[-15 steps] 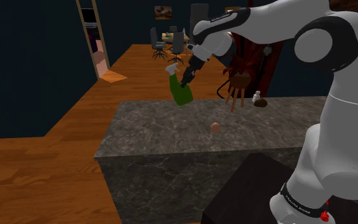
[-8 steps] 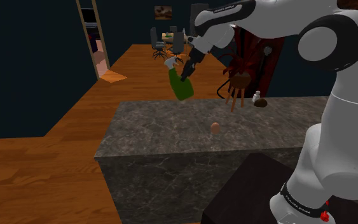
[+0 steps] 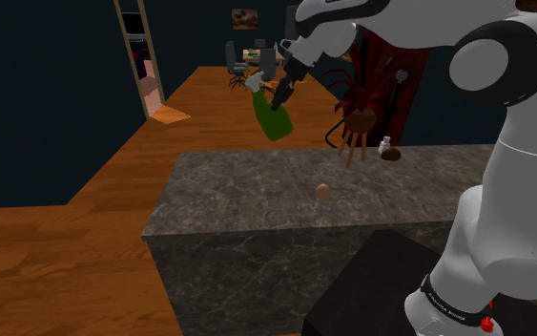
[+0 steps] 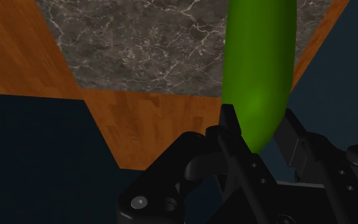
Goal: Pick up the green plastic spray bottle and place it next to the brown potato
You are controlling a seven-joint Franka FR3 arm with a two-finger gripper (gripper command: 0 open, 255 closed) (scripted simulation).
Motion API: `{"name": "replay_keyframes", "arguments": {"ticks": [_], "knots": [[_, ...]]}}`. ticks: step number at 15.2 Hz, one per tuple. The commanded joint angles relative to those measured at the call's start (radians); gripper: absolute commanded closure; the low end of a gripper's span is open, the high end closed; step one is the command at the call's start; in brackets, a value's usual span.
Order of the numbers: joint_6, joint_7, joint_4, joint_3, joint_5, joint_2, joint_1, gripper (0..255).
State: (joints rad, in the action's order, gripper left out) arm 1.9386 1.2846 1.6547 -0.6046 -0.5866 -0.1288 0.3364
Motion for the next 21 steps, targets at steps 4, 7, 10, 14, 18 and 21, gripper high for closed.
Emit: {"name": "replay_keyframes", "arguments": {"ticks": [4, 7, 10, 14, 18, 21], "knots": [[-0.06, -0.027, -0.068, -0.004, 0.008, -0.004, -0.007, 255], [-0.097, -0.044, -0.113, -0.007, 0.01, -0.01, -0.012, 255], [-0.132, -0.057, -0.156, -0.009, 0.009, -0.017, -0.018, 255], [-0.128, 0.027, -0.076, -0.04, 0.016, 0.025, -0.053, 255], [-0.135, 0.116, -0.02, -0.075, 0.014, 0.047, -0.096, 255], [-0.148, 0.186, 0.007, -0.104, 0.008, 0.051, -0.131, 255]]}}
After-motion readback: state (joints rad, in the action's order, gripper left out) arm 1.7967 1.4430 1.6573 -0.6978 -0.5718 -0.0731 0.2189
